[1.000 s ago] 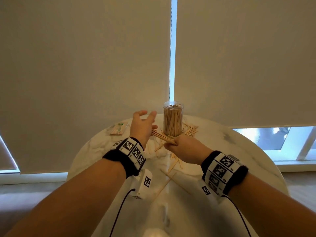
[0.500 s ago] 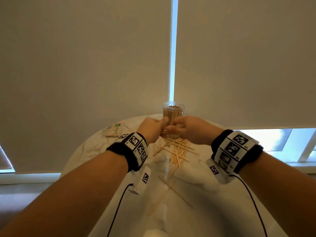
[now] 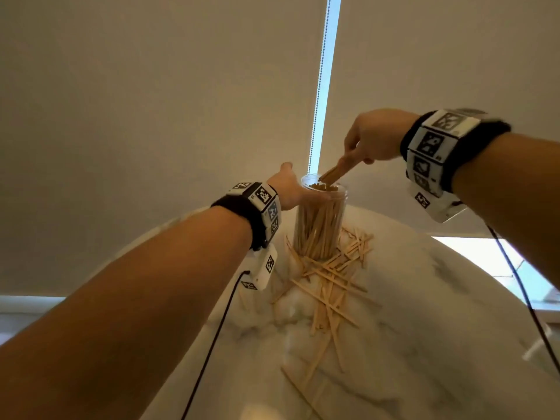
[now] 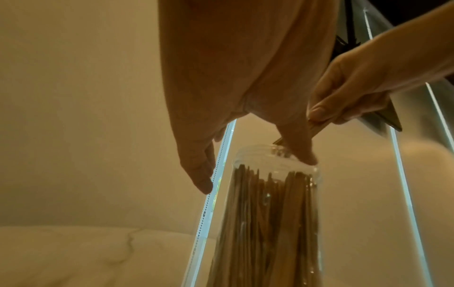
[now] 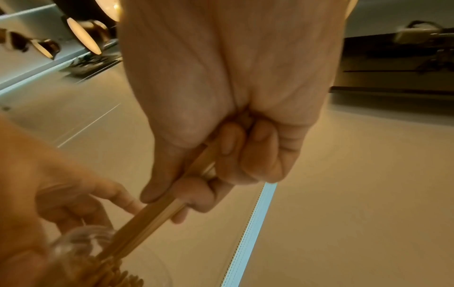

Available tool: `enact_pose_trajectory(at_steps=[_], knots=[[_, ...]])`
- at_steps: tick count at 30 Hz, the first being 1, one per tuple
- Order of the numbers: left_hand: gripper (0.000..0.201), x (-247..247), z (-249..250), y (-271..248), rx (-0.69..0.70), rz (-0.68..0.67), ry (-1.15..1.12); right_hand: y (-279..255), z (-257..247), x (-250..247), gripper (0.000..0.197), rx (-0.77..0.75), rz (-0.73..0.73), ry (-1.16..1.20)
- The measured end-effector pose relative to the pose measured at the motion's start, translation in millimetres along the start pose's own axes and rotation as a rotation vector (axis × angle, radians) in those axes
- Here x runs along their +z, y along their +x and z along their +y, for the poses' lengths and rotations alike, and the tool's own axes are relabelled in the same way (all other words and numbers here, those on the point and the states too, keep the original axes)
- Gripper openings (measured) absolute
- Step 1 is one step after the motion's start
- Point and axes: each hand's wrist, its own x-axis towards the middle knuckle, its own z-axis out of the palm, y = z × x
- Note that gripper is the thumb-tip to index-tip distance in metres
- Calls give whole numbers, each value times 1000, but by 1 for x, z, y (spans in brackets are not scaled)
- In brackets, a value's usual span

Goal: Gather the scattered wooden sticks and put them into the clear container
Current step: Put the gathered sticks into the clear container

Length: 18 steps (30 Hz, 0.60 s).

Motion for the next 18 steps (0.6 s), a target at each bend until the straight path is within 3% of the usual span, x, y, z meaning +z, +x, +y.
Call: enact_pose_trajectory(at_steps=[2, 7, 9, 12, 15, 18], knots=[[135, 7, -3, 11, 45, -54, 13, 19, -7, 5, 31, -36, -107, -41], [116, 23, -22, 26, 74, -99, -61, 45, -31, 16, 25, -91, -316, -69], [114, 26, -27, 25, 99, -82, -64, 50, -37, 23, 21, -69, -333, -51], [109, 28, -29, 21, 116, -72, -79, 56, -47, 42, 8, -41, -227, -15], [103, 29, -31, 21, 132, -68, -77, 61, -54, 62, 25, 3, -251, -34], [101, 30, -31, 19, 137, -56, -75, 57, -45, 60, 27, 83, -325, 228]])
